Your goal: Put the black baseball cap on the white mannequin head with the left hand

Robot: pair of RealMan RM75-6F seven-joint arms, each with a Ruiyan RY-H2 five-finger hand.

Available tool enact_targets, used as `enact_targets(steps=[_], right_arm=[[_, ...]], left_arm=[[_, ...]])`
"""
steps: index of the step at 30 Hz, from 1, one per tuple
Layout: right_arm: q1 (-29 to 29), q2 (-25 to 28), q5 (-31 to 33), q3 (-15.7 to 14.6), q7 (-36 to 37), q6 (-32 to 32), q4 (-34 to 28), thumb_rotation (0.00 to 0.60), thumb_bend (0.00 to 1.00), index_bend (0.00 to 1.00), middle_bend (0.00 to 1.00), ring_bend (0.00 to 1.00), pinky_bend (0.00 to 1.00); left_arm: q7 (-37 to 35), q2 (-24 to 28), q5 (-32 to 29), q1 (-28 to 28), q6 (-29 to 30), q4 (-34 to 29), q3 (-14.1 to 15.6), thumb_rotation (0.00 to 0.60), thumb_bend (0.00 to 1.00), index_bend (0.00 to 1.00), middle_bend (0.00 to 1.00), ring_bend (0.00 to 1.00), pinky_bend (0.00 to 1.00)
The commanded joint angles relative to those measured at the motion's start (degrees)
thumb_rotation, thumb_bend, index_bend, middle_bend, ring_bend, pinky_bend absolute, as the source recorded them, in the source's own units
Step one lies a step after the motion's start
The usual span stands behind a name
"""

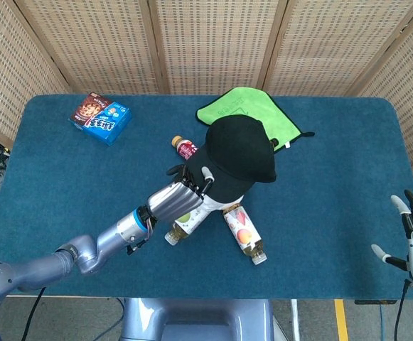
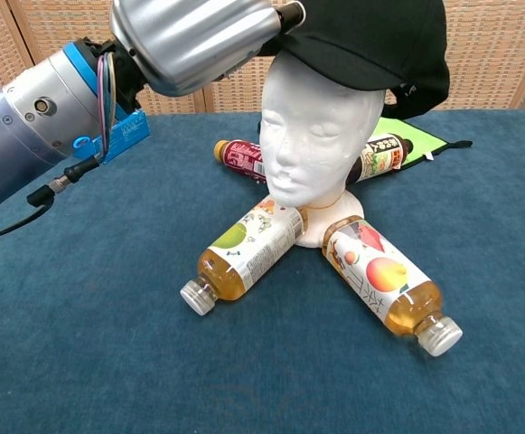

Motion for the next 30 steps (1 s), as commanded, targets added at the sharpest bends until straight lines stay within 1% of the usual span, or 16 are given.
enact_targets(steps=[1,3,6,8,10,12,17,25,27,30], right_arm=[[0.0,0.0,0.0,0.0,0.0,0.0,0.0,0.6,0.03,0.15,0.0,0.0,0.0],[0.0,0.0,-0.1,0.0,0.0,0.1,0.0,0.6,0.03,0.15,0.0,0.0,0.0],[0.0,0.0,-0.1,0.0,-0.1,0.1,0.0,0.6,0.03,0.15,0.0,0.0,0.0],[0.0,-0.1,-0.2,0.0,-0.1,0.1,0.0,0.6,0.03,0.15,0.0,0.0,0.0],[0.0,-0.1,-0.2,0.0,-0.2,0.1,0.0,0.6,0.03,0.15,0.0,0.0,0.0],[0.0,-0.1,-0.3,0.0,-0.3,0.2,0.0,0.6,0.03,0.15,0.0,0.0,0.0],[0.0,-0.2,-0.3,-0.1,-0.5,0.2,0.0,0.6,0.03,0.15,0.0,0.0,0.0],[0.0,-0.3,-0.3,0.0,-0.5,0.2,0.1,0.6,0.03,0.15,0.0,0.0,0.0],[0.0,-0.3,-0.3,0.0,-0.5,0.2,0.1,0.6,0.03,0.15,0.0,0.0,0.0],[0.0,-0.3,-0.3,0.0,-0.5,0.3,0.1,0.6,0.03,0.15,0.0,0.0,0.0]], left_arm=[[0.1,0.3,0.1,0.0,0.1,-0.1,-0.2,0.6,0.55,0.7,0.98,0.92,0.75],[0.3,0.6,0.0,0.1,0.2,-0.4,-0.5,0.6,0.55,0.69,0.98,0.92,0.75],[0.3,1.1,-0.1,0.2,0.3,-0.7,-0.8,0.6,0.51,0.62,0.98,0.92,0.75],[0.3,1.6,0.4,0.3,0.7,-0.9,-0.9,0.6,0.46,0.53,0.98,0.92,0.75],[0.1,1.9,0.5,0.3,0.8,-0.9,-0.9,0.6,0.43,0.46,0.97,0.92,0.75],[0.2,2.1,0.7,0.4,1.0,-0.9,-0.8,0.6,0.39,0.41,0.97,0.92,0.75],[0.1,2.2,0.8,0.7,1.1,-0.9,-0.8,0.6,0.28,0.33,0.96,0.92,0.75],[0.1,2.4,1.1,1.2,0.8,-1.4,-0.3,0.6,0.13,0.29,0.95,0.92,0.75],[0.2,2.5,1.0,1.5,0.6,-1.7,-0.1,0.6,0.12,0.27,0.95,0.92,0.75],[0.2,2.7,1.2,2.0,0.8,-2.1,0.2,0.6,0.11,0.21,0.95,0.91,0.75]])
